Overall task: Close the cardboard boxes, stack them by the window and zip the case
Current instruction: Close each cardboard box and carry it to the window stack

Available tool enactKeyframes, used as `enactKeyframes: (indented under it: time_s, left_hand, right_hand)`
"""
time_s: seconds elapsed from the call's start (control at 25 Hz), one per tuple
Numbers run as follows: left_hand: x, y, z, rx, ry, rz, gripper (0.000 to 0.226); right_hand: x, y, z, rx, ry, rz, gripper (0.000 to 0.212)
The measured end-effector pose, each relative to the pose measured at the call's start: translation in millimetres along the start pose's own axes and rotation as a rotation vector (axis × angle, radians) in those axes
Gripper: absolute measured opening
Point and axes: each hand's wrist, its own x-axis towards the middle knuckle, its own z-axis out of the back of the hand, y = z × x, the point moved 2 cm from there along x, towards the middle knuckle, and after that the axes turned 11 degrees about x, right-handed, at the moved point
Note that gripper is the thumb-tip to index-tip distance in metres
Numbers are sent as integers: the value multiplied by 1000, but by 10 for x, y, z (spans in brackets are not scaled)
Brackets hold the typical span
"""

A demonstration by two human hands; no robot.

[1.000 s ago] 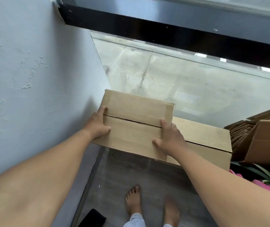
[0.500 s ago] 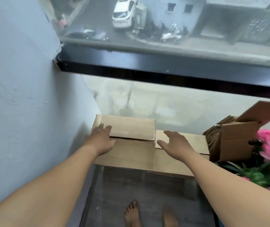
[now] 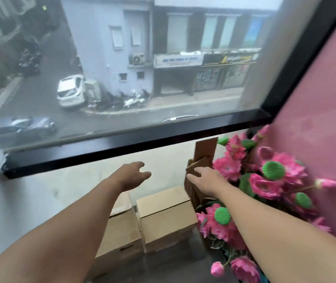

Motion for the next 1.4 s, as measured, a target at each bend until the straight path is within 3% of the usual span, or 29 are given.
enactKeyframes:
  time_s: [0.24, 0.6, 0.88, 1.08, 1.4]
  left_hand:
    - [-342, -1595, -83, 105, -10, -258, 60]
    - [-1211, -4040, -970, 213, 92, -708, 44]
    - [-1716, -5440, -1896, 273, 334, -902, 59]
    - [-2189, -6434, -2506, 583, 357, -1250, 61]
    - [-3256, -7203, -3479, 776, 530, -1625, 63]
  right_hand:
    - [-1094, -984, 940, 117, -215, -163, 65]
    - [-3268, -2619, 1808, 313, -599, -491, 65]
    - [-4572, -3550, 1847, 438, -761, -769, 71]
    - [-5371, -3926, 1772, 494, -900, -1003, 74]
    - [-6441, -4156, 1290, 570, -1094, -1264, 67]
